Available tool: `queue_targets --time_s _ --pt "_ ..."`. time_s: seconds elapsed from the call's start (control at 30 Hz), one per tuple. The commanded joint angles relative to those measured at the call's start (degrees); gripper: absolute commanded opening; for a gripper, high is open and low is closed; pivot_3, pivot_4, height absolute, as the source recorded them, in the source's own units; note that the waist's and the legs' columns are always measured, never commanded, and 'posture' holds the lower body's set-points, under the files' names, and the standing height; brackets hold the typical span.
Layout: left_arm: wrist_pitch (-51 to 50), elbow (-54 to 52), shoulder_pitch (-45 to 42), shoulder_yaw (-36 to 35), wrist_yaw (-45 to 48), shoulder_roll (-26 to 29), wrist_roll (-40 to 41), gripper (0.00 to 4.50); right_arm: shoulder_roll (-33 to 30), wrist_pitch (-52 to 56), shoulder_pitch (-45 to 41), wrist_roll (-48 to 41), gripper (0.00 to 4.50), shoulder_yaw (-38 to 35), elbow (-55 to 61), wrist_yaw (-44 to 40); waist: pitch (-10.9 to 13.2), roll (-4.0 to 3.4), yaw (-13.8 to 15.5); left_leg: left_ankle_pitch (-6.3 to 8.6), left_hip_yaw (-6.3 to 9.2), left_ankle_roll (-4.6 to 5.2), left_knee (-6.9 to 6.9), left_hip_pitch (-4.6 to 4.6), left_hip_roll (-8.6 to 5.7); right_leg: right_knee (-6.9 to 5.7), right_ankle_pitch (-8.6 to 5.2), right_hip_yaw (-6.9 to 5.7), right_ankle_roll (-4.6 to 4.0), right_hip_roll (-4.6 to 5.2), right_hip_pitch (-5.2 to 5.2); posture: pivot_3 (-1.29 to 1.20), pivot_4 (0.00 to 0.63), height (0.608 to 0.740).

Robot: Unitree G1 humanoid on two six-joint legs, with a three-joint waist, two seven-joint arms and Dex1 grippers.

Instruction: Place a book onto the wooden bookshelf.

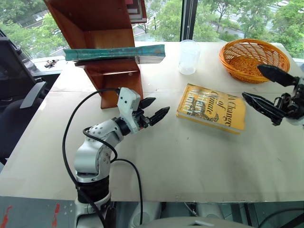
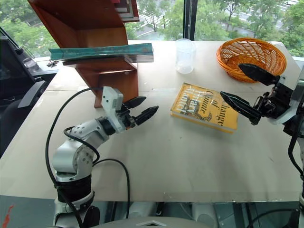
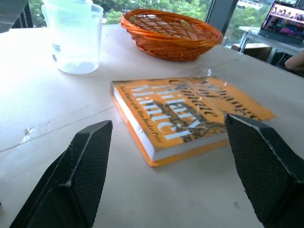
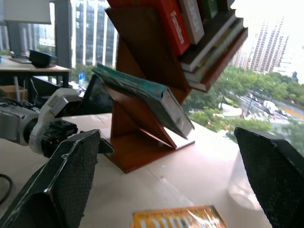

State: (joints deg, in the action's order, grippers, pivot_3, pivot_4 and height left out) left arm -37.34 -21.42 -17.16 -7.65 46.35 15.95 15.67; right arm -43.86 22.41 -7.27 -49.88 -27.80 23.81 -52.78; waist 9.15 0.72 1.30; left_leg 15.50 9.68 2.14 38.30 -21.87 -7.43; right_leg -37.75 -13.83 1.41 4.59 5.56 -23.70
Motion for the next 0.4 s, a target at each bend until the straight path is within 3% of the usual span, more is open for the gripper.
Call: queue_targets --time_s 0.03,0.2,0.4 --pt "6.19 2.91 1.92 -1.8 4.05 5.12 1.9 3.87 -1.86 -0.41 7.29 3.35 4.5 -5.9 0.38 -0.8 -0.03 -0.06 -0.29 0.0 -0.02 0.0 -0.02 0.0 0.01 0.0 0.0 0.02 0.0 -0.02 -0.04 0.0 0.15 0.74" --pt "8.02 7.31 8.11 -5.23 13.16 17.63 5.71 3.87 -2.51 -4.76 28.11 13.3 4.5 -16.59 -3.48 -6.5 -0.04 -0.11 -0.3 0.01 -0.01 0.01 -0.19 0.0 0.02 0.09 -0.02 0.02 0.0 -0.02 -0.06 0.0 0.15 0.74" --pt "9.35 9.2 10.79 -4.41 15.46 21.81 7.13 3.87 -1.08 -7.18 33.87 14.19 4.5 -20.46 -6.47 -8.52 -0.04 -0.18 -0.52 0.21 -0.21 0.35 -0.16 0.21 0.04 0.06 0.0 0.2 0.02 -0.03 0.12 0.0 0.15 0.74"
